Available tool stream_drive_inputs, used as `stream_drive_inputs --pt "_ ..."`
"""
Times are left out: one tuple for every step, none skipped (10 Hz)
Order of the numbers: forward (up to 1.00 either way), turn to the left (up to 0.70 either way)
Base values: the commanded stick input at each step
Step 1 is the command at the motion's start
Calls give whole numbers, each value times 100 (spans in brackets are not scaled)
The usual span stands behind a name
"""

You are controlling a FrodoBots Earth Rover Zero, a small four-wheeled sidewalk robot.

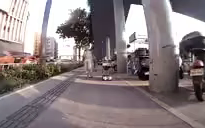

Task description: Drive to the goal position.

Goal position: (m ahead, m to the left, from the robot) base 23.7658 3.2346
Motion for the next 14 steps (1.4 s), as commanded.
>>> stream_drive_inputs --pt "45 0" --pt "45 0" --pt "45 0" --pt "45 0" --pt "45 0" --pt "45 0" --pt "45 0" --pt "45 0" --pt "45 0" --pt "45 0" --pt "45 0" --pt "45 0" --pt "45 0" --pt "45 0"
